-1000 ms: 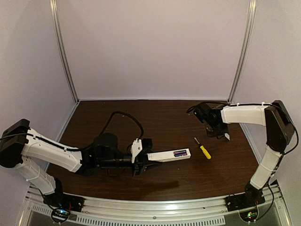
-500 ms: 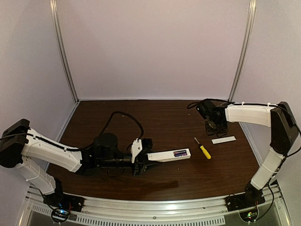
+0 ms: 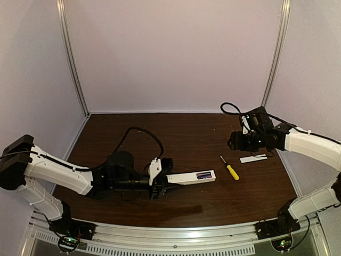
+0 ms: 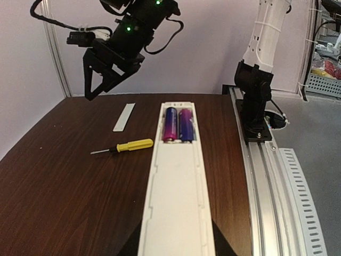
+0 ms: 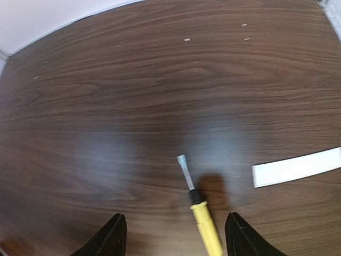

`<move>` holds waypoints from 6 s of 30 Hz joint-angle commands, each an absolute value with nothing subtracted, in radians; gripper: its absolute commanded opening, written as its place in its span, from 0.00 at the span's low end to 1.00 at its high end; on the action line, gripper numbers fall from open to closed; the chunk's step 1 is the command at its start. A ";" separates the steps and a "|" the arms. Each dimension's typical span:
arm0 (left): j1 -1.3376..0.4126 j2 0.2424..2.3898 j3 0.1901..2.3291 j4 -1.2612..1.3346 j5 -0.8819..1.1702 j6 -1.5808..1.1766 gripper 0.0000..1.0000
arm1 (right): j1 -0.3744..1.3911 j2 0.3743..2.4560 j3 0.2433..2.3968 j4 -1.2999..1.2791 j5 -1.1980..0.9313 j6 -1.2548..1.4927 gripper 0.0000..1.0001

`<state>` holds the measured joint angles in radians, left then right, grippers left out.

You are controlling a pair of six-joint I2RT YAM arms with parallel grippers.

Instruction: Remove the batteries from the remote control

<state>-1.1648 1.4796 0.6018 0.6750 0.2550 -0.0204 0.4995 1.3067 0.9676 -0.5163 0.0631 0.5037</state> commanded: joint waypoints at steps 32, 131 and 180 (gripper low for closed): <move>-1.085 1.742 0.671 0.716 0.325 0.048 0.00 | 0.534 0.903 0.484 -0.214 -0.307 0.710 0.97; -1.043 1.473 0.499 0.863 -0.013 -0.240 0.95 | 0.723 1.483 0.645 -0.287 0.264 0.624 0.57; -1.042 1.452 0.486 0.908 0.154 -0.272 0.90 | 0.819 1.019 0.532 -0.273 0.215 0.606 0.00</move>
<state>-1.0481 1.4452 0.4789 0.8585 0.0910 -0.2573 0.7815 1.1164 0.5625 -0.2760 0.2226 0.6273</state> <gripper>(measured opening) 0.906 0.168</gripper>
